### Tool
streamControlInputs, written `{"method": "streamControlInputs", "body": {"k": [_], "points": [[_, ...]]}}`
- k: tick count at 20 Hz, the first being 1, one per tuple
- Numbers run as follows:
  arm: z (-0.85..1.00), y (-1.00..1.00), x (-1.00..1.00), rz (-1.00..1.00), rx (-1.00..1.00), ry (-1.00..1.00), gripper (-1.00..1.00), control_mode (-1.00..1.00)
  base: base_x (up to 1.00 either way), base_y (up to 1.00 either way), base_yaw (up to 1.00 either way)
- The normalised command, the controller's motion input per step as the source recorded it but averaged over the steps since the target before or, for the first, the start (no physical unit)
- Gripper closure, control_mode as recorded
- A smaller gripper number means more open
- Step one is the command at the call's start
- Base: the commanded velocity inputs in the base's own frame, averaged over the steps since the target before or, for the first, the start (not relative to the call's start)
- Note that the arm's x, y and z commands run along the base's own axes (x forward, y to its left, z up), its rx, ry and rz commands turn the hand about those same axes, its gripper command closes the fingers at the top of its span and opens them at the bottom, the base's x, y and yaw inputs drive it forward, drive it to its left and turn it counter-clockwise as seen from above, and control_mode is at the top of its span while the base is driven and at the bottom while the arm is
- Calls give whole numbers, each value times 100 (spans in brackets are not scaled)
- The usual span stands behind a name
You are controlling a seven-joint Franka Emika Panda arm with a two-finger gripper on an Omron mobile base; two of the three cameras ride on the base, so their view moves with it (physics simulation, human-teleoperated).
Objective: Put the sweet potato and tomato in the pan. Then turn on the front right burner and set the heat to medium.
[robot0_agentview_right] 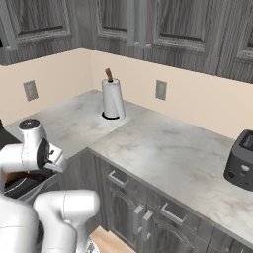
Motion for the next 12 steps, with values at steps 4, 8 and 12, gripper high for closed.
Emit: {"method": "streamControlInputs", "body": {"k": [4,8,12], "points": [[5,-64,-6,-9,0,0,-100,-100,0,0,0],[0,-39,0,-8,0,0,-100,-100,0,0,0],[0,-25,2,-5,0,2,-100,-100,0,0,0]]}}
